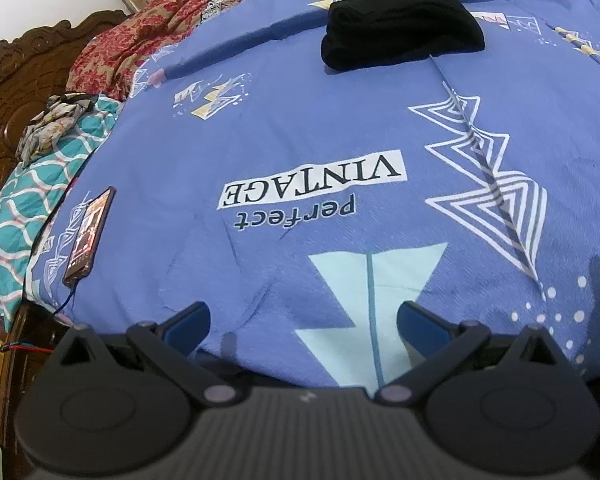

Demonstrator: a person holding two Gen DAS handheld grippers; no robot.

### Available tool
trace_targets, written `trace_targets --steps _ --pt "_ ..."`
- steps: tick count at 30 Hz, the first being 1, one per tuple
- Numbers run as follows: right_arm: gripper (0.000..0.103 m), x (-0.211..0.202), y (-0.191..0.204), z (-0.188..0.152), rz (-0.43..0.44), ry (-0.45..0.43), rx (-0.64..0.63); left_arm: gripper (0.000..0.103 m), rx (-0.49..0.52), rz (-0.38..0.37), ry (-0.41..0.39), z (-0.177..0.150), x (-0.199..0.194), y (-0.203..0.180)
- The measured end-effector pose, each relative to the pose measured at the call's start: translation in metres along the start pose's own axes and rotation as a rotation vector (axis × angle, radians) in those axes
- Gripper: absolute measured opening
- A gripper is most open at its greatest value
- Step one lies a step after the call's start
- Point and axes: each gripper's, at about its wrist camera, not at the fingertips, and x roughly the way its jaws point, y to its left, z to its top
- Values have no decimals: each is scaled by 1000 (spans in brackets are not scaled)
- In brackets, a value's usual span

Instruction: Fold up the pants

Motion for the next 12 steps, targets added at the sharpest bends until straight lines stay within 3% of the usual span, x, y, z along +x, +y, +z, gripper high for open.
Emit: trace_targets --steps 12 --pt "89 16 5 11 -24 -3 -45 103 -7 -89 12 15 13 0"
